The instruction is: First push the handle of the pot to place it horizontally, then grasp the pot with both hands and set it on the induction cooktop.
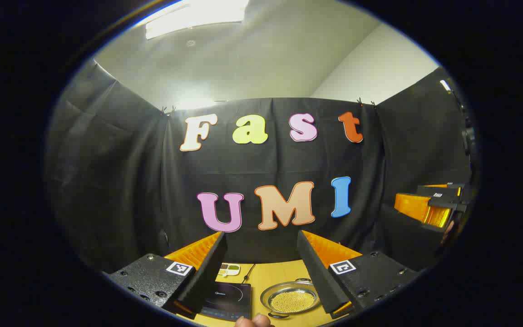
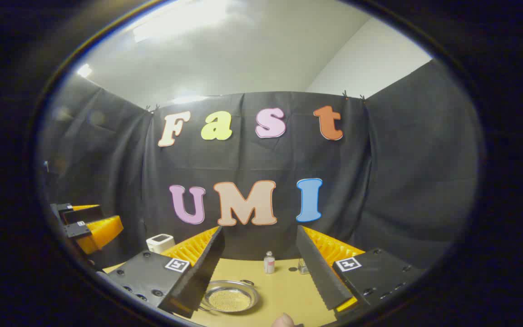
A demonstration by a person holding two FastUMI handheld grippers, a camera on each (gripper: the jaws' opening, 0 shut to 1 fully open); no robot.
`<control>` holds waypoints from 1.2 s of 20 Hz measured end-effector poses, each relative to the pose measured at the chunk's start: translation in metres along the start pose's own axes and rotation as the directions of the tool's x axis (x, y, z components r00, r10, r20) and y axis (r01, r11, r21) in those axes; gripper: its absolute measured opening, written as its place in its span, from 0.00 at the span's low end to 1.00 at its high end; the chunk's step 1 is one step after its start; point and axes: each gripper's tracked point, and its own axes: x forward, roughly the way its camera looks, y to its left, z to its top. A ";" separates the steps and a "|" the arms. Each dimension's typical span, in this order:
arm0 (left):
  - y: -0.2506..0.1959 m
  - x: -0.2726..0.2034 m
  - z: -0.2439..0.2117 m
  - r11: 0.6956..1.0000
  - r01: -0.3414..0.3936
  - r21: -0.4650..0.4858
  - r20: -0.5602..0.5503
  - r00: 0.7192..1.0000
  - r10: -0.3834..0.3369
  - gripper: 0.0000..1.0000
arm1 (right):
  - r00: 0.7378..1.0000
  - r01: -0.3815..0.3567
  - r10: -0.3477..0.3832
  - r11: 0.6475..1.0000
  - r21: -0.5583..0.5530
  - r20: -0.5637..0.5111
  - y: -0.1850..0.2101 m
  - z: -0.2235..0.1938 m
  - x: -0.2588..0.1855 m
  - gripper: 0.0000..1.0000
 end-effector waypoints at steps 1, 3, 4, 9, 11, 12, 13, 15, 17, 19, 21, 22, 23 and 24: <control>0.000 0.000 -0.002 1.000 0.000 -0.009 -0.004 1.000 0.000 0.94 | 1.000 -0.008 0.008 1.000 -0.006 -0.008 0.003 -0.002 0.001 1.00; -0.002 0.000 -0.006 1.000 0.010 -0.013 -0.025 1.000 -0.010 0.93 | 1.000 -0.011 0.011 1.000 -0.020 -0.004 0.005 0.002 -0.001 0.99; -0.004 0.000 -0.006 1.000 0.019 -0.009 -0.033 0.999 -0.019 0.94 | 1.000 -0.009 0.009 0.999 -0.031 0.010 0.002 0.005 -0.002 0.99; -0.028 0.007 0.002 0.998 0.062 -0.011 -0.025 0.998 -0.062 0.95 | 1.000 0.007 -0.006 0.999 -0.049 0.012 -0.011 0.002 -0.007 1.00; -0.037 0.008 0.005 0.997 0.078 -0.013 -0.020 0.997 -0.078 0.95 | 1.000 0.015 -0.015 0.999 -0.042 0.012 -0.016 0.001 -0.004 0.98; -0.039 0.008 0.007 0.996 0.084 -0.009 -0.015 0.996 -0.084 0.93 | 1.000 0.016 -0.016 0.999 -0.039 0.009 -0.016 0.001 -0.004 1.00; -0.040 0.010 0.009 0.996 0.089 -0.003 -0.011 0.996 -0.089 0.95 | 1.000 0.016 -0.016 0.999 -0.040 0.006 -0.018 -0.001 -0.004 0.98; -0.043 0.011 0.011 0.996 0.091 -0.001 -0.003 0.996 -0.091 0.94 | 1.000 0.021 -0.020 0.999 -0.044 0.004 -0.022 -0.002 -0.003 1.00; -0.044 0.011 0.010 0.996 0.090 -0.008 -0.006 0.996 -0.091 0.94 | 1.000 0.019 -0.019 0.999 -0.037 0.003 -0.022 -0.001 -0.002 0.99; -0.043 0.011 0.005 0.996 0.088 -0.013 -0.018 0.996 -0.088 0.93 | 1.000 0.020 -0.020 0.999 -0.035 0.004 -0.023 -0.001 0.000 0.99; -0.042 0.013 0.007 0.997 0.082 -0.013 -0.017 0.996 -0.082 0.93 | 1.000 0.019 -0.019 0.999 -0.036 0.006 -0.023 -0.001 0.001 0.99; -0.042 0.013 0.006 0.997 0.080 -0.012 -0.018 0.997 -0.081 0.93 | 1.000 0.016 -0.016 0.999 -0.035 0.008 -0.022 0.000 0.002 0.99; -0.041 0.014 0.006 0.997 0.080 -0.013 -0.020 0.997 -0.080 0.94 | 1.000 0.017 -0.017 0.999 -0.035 0.005 -0.023 -0.002 0.002 0.99; -0.042 0.014 0.003 0.997 0.079 -0.015 -0.024 0.997 -0.079 0.93 | 1.000 0.018 -0.018 0.999 -0.037 0.000 -0.023 -0.004 0.002 1.00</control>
